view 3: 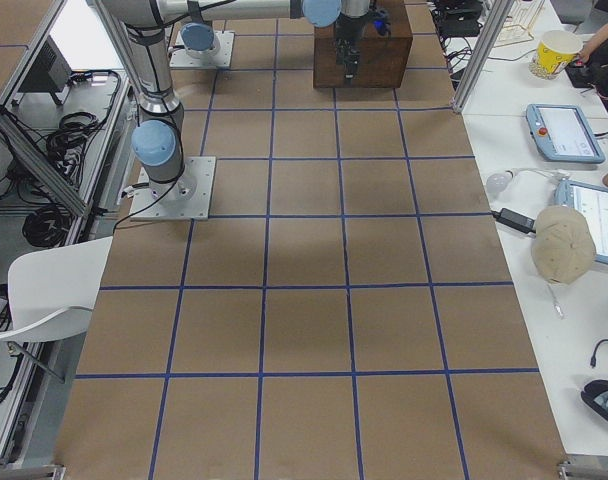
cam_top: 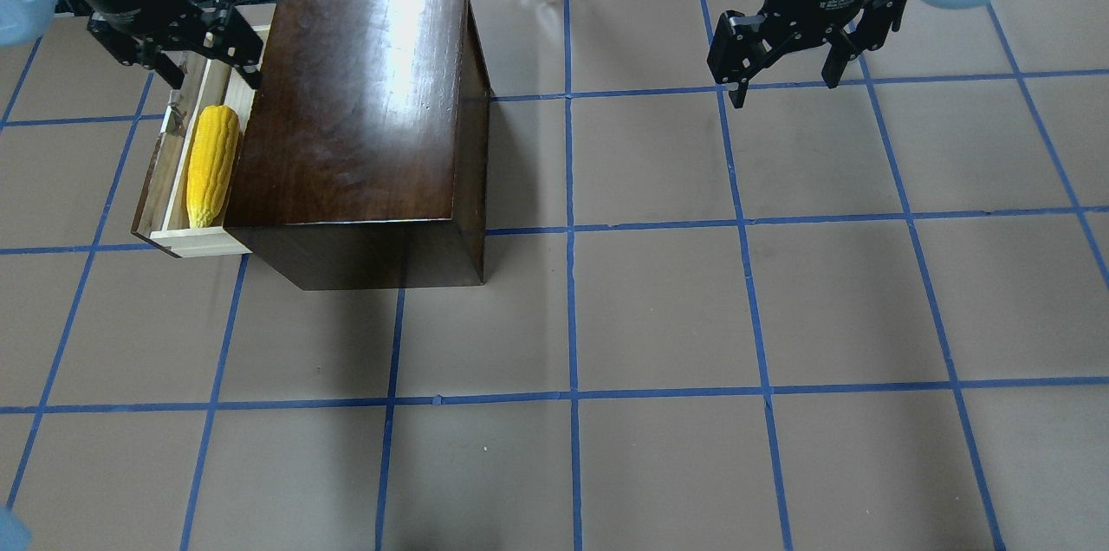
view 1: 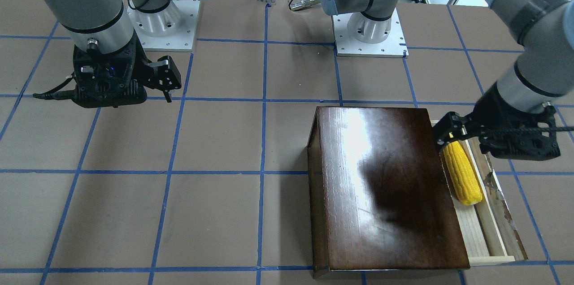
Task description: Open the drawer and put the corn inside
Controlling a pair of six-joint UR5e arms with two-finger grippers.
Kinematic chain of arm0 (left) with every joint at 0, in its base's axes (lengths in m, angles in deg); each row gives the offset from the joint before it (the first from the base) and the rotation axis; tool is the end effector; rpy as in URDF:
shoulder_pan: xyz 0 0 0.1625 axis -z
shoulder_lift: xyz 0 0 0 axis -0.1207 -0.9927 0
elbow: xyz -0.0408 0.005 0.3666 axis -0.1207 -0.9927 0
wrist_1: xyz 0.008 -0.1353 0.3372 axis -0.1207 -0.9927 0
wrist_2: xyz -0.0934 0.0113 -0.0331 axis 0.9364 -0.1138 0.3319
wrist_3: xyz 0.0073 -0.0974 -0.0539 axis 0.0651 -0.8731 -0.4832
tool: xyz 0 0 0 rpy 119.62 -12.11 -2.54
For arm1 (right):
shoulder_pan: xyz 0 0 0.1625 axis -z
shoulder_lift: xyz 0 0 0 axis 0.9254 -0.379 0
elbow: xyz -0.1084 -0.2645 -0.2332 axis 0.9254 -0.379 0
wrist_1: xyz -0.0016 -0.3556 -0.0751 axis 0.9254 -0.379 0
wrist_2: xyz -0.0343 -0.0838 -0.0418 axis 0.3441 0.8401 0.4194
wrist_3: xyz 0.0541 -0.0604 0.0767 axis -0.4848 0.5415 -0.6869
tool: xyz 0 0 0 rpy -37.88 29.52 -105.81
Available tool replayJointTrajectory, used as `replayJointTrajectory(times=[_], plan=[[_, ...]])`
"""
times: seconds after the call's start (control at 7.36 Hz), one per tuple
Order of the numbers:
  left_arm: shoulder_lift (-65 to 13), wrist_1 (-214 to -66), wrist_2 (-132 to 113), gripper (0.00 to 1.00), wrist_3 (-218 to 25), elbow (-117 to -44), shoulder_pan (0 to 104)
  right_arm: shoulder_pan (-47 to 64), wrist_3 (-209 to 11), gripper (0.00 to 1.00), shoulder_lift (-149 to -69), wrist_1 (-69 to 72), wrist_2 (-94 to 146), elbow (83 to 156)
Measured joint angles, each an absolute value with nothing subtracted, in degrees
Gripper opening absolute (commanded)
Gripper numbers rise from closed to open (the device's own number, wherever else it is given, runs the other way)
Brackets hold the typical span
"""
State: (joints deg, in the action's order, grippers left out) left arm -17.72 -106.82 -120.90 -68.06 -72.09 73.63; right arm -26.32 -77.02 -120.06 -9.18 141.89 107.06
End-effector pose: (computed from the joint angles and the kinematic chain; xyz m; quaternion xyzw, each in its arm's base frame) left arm -0.0470 -0.5295 0.3944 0.0357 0.9991 -0.0235 0.0056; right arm 0.1623 -0.4810 0.4118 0.0841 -0.9959 -0.0231 0.0234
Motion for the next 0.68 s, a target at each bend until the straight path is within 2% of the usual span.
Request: replayJointTrajectory(times=[0.41,0.68], plan=[[-12.15,-110.25,-121.18,1.0,-74.5,-73.96,82.35,-26.32,-77.02,1.0,-120.07,-9.16,141.89,107.06],[-7.66,-110.36,-120.71,1.0,-75.24,-76.91,84.07,-26.32,-77.04,1.0,-120.06,-9.15,141.89,107.06]])
